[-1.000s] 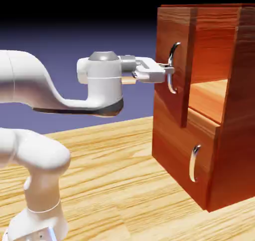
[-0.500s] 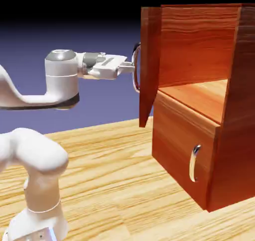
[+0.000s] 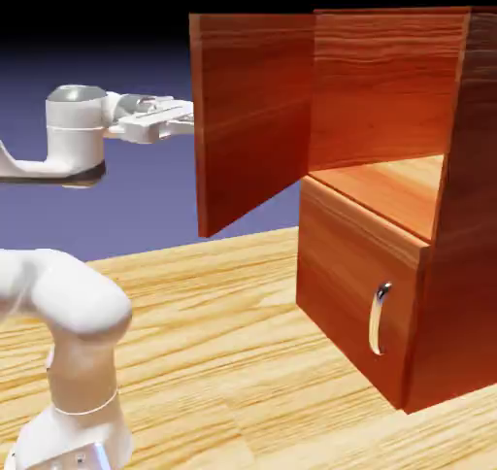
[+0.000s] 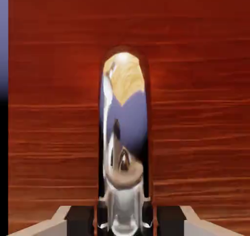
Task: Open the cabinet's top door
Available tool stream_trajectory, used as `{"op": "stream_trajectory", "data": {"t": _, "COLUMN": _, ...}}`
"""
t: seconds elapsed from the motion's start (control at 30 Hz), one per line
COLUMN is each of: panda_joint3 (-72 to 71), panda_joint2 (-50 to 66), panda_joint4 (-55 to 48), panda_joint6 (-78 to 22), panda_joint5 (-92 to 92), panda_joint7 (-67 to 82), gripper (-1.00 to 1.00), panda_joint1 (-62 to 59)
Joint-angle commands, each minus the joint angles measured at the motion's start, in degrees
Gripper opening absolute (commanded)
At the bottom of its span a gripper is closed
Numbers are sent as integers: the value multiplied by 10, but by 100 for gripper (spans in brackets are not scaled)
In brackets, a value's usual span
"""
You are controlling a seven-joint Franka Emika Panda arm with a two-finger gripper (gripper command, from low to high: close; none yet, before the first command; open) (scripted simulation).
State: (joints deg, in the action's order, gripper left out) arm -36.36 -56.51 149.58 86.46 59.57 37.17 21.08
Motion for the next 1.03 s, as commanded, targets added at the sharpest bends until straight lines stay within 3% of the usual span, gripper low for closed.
{"op": "stream_trajectory", "data": {"t": 0.0, "panda_joint3": -21, "panda_joint2": 14, "panda_joint4": -17, "panda_joint6": -20, "panda_joint5": -14, "panda_joint7": -4, "gripper": -100, "panda_joint1": -12}}
{"op": "stream_trajectory", "data": {"t": 0.5, "panda_joint3": -325, "panda_joint2": 167, "panda_joint4": -296, "panda_joint6": -276, "panda_joint5": -135, "panda_joint7": -46, "gripper": -100, "panda_joint1": -290}}
{"op": "stream_trajectory", "data": {"t": 1.0, "panda_joint3": -541, "panda_joint2": 107, "panda_joint4": -536, "panda_joint6": -402, "panda_joint5": -200, "panda_joint7": 15, "gripper": -100, "panda_joint1": -602}}
